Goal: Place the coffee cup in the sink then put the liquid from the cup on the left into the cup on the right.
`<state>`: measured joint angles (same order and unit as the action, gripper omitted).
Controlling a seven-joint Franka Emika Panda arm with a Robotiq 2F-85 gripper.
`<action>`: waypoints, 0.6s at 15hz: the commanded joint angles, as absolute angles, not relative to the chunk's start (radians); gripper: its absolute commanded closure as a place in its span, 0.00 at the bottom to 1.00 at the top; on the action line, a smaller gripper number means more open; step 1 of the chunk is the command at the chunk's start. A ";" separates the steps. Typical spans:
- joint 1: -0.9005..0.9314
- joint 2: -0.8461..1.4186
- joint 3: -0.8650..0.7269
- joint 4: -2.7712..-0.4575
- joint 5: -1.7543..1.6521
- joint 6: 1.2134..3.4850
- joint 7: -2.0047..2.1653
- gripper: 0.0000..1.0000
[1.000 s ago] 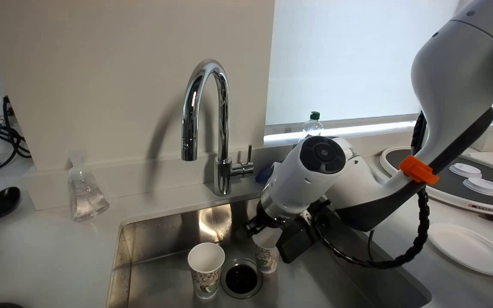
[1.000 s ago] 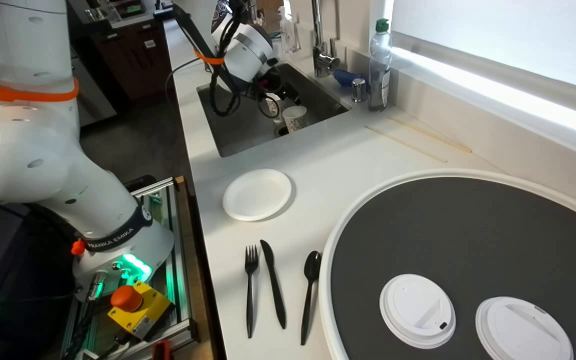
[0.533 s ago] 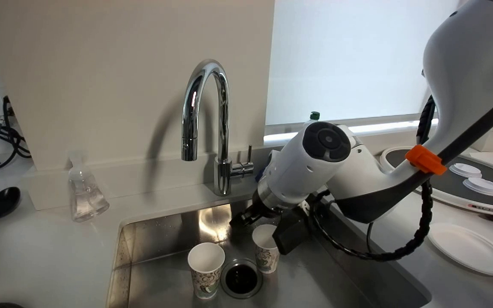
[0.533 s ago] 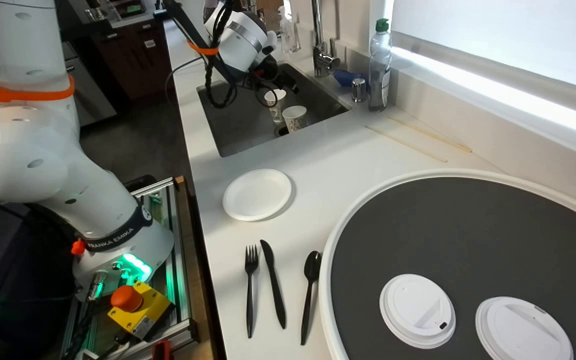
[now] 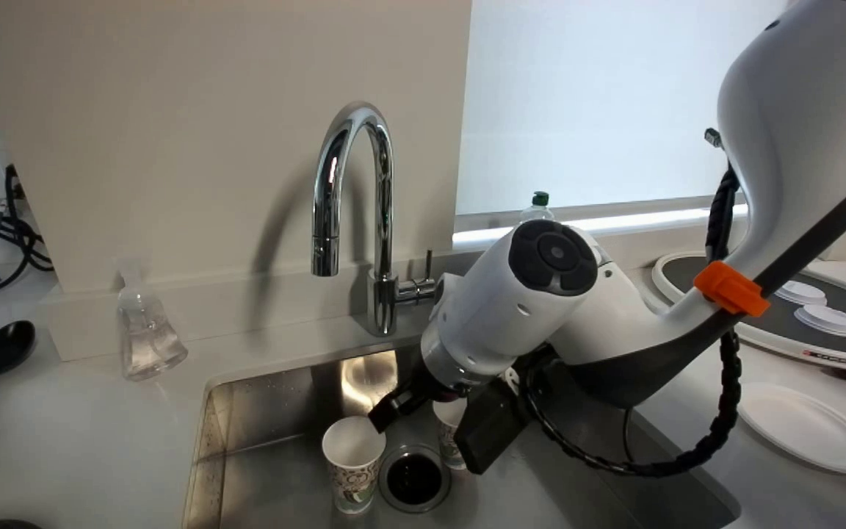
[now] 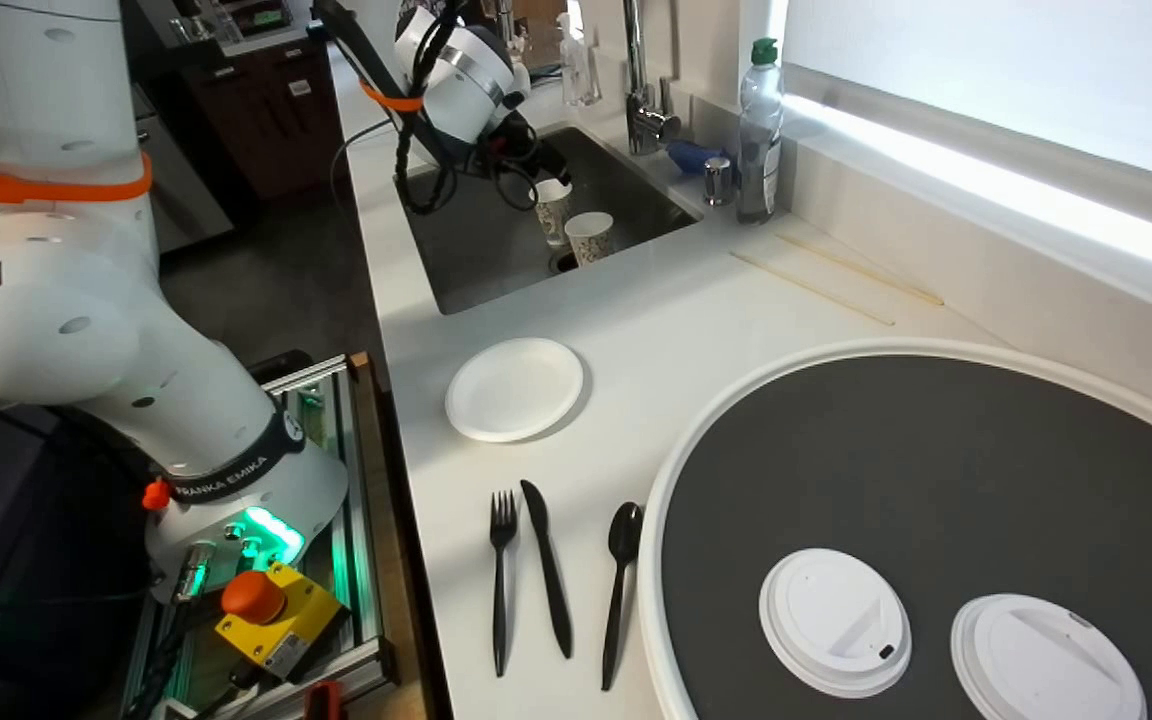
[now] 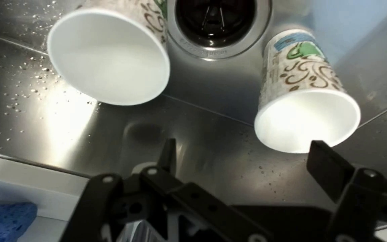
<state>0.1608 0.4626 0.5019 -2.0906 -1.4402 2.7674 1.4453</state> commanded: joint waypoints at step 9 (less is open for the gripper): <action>0.175 0.628 0.508 -1.956 -1.437 2.780 1.413 0.00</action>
<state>0.1680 0.5688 0.5105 -2.0071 -1.4403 2.7674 1.4276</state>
